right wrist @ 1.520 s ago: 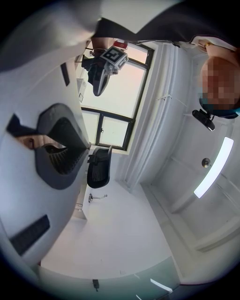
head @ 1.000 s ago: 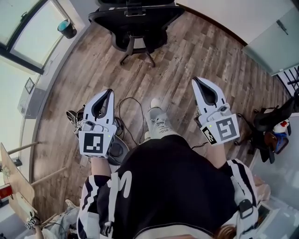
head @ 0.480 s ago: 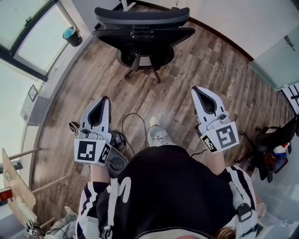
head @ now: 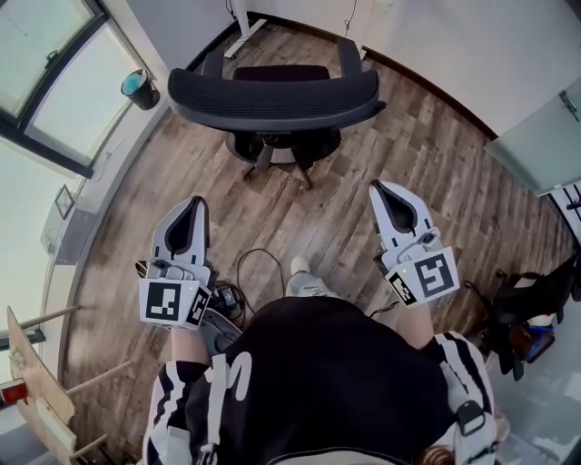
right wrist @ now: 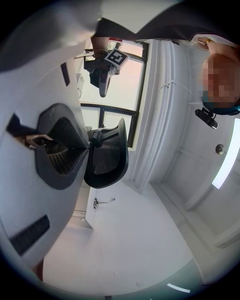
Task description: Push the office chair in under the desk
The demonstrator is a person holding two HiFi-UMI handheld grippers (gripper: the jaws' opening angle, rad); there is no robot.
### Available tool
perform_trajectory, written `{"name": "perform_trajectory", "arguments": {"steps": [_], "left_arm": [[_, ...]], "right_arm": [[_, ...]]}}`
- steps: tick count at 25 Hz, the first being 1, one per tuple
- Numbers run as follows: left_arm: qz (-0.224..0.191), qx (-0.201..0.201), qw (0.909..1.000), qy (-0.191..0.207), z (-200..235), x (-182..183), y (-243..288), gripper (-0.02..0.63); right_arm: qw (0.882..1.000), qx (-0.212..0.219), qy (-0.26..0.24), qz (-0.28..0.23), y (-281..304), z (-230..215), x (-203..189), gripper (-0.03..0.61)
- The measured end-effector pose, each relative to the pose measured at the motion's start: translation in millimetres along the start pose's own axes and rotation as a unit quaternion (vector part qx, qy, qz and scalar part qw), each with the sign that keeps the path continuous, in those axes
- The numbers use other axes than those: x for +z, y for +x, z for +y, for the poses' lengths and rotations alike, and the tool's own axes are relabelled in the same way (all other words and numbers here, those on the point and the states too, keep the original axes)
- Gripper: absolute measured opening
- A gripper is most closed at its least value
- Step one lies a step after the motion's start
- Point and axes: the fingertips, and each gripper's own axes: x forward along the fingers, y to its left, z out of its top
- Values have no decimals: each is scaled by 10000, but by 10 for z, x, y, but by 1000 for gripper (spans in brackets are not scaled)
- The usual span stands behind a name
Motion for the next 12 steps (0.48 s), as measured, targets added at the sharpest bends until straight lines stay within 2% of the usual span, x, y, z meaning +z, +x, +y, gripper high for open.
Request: {"name": "perform_trajectory", "arguments": {"steps": [4, 8, 12], "left_arm": [[-70, 179, 9997, 150, 109, 77, 240, 9], [-131, 440, 9981, 406, 159, 135, 437, 9], [-192, 506, 9984, 150, 294, 131, 636, 9]], "right_arm": [[9996, -27, -258, 92, 213, -223, -13, 11], [9995, -42, -307, 75, 363, -464, -30, 11], [9993, -47, -363, 42, 570, -639, -30, 12]]}}
